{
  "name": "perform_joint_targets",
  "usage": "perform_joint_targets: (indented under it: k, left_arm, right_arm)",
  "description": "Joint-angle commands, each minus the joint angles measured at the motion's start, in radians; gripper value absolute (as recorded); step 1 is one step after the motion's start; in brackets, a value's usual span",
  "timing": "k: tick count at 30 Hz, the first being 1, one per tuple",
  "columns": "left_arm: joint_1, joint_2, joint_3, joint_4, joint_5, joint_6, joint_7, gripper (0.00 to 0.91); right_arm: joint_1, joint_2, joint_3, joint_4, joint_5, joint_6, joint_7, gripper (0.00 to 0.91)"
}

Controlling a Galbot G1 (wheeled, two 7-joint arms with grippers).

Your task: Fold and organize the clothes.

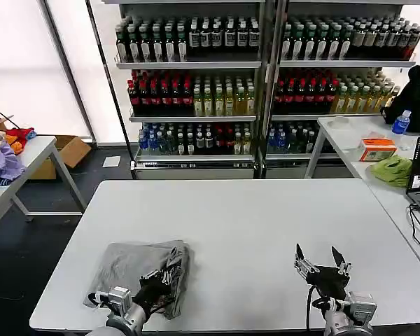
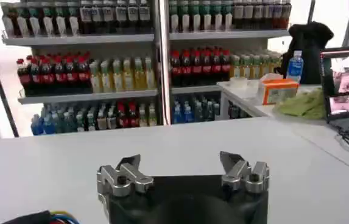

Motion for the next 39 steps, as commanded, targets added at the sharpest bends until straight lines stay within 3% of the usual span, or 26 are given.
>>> perform_joint_targets:
  k: [1, 8, 17, 22, 27, 32, 39]
  left_arm:
    - [-0.002, -0.017, 0.014, 0.027, 0.027, -0.014, 0.016, 0.907]
    - [0.014, -0.055, 0.041, 0.066, -0.008, -0.078, 0.011, 0.907]
    - [0.040, -0.080, 0.063, -0.070, -0.264, -0.071, 0.012, 0.907]
    - [0.052, -0.058, -0.048, -0.229, -0.414, -0.058, -0.013, 0.907]
    - [0.033, 0.050, -0.296, -0.237, -0.457, -0.052, -0.088, 0.907]
    - [0.081, 0.106, -0.493, -0.179, -0.321, -0.048, -0.070, 0.907]
    - [0.118, 0.075, -0.513, -0.018, -0.120, -0.098, -0.027, 0.907]
  right_arm:
    - [0.003, 0.000, -0.007, -0.006, -0.004, 0.002, -0.001, 0.907]
    - [0.013, -0.004, -0.018, -0.013, -0.003, 0.007, -0.002, 0.907]
    - [0.022, -0.009, -0.028, -0.029, 0.000, 0.015, -0.004, 0.907]
    - [0.039, -0.017, -0.038, -0.038, 0.004, 0.014, -0.006, 0.907]
    - [0.069, -0.040, -0.063, -0.036, 0.010, 0.005, -0.015, 0.907]
    - [0.087, -0.055, -0.077, -0.049, 0.022, 0.002, -0.018, 0.907]
    - [0.093, -0.064, -0.096, -0.057, 0.027, 0.001, -0.021, 0.907]
